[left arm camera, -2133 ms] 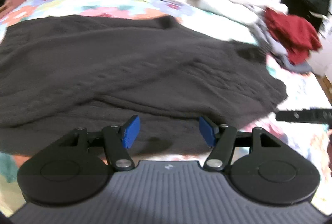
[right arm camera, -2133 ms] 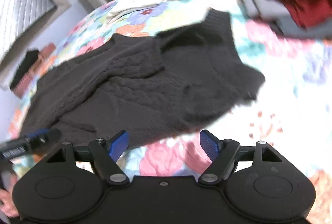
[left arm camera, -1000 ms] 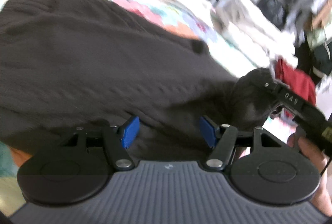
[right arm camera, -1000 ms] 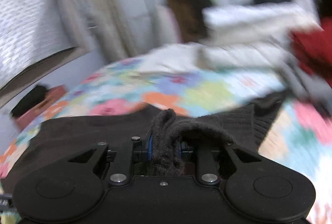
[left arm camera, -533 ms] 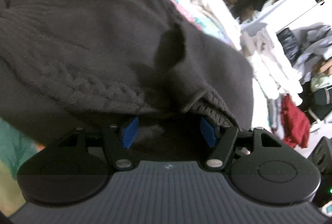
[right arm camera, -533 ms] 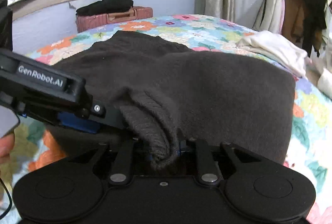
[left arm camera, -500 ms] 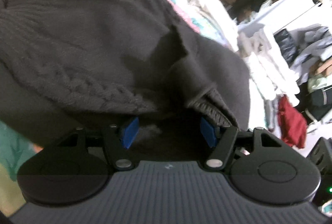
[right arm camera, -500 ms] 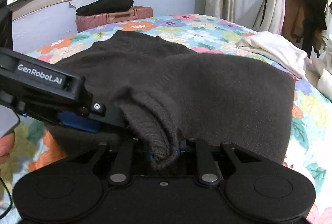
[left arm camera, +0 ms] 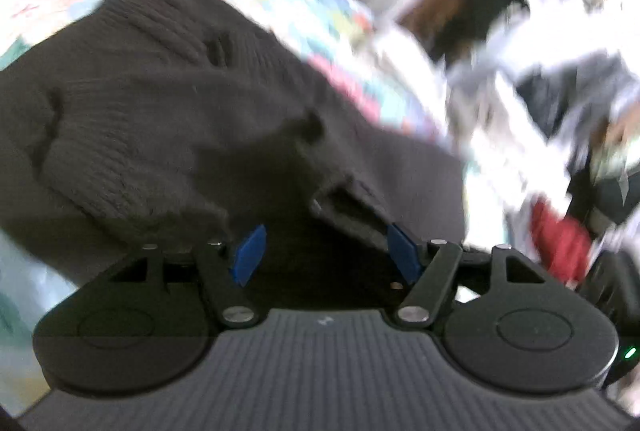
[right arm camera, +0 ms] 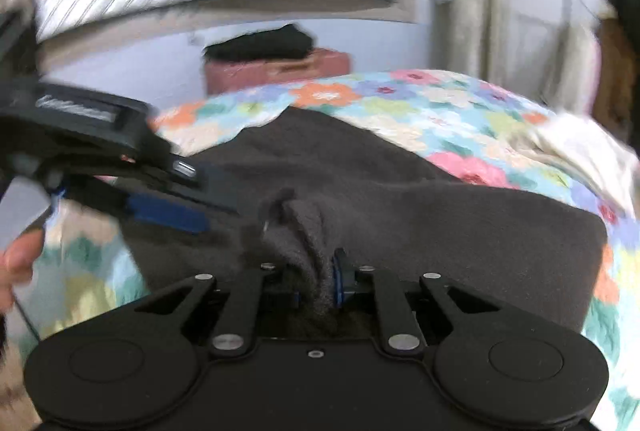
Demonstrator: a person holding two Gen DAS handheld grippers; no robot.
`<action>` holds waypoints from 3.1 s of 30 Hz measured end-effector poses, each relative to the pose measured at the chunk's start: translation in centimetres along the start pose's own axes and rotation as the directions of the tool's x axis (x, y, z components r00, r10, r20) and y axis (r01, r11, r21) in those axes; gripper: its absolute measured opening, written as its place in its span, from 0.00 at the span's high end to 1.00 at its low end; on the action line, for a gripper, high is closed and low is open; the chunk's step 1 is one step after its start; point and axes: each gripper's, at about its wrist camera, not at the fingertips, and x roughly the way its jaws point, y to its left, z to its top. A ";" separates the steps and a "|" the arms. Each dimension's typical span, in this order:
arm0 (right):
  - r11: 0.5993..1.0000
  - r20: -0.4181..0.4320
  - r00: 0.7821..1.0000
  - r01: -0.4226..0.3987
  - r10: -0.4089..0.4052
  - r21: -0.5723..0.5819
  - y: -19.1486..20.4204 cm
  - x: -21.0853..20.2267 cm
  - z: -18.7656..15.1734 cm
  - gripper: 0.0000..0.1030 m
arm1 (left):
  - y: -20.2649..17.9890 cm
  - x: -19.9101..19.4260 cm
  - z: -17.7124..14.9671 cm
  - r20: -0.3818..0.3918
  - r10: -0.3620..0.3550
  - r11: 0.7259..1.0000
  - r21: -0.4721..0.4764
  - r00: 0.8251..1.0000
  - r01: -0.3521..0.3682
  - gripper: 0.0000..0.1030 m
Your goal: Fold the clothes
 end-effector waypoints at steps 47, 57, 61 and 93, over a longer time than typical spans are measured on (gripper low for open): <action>0.982 -0.227 0.970 0.128 -0.093 0.142 -6.9 9.0 5.7 0.36 | 6.2 -1.1 1.3 -0.009 0.157 0.977 -0.142 0.988 -0.156 0.58; 0.984 -0.060 0.998 -0.019 0.030 0.179 -3.6 1.7 3.9 0.35 | 11.8 -8.7 2.5 0.052 0.490 0.865 -0.153 0.870 -0.478 0.37; 0.991 -0.055 0.998 -0.023 0.030 0.132 -2.0 -1.3 1.8 0.35 | 13.8 -9.1 2.4 0.054 0.464 0.870 -0.214 0.884 -0.444 0.30; 0.937 -0.022 0.967 -0.239 0.253 0.256 1.1 3.5 2.6 0.25 | 17.6 -3.0 2.7 0.142 0.266 0.889 -0.418 0.954 -0.186 0.12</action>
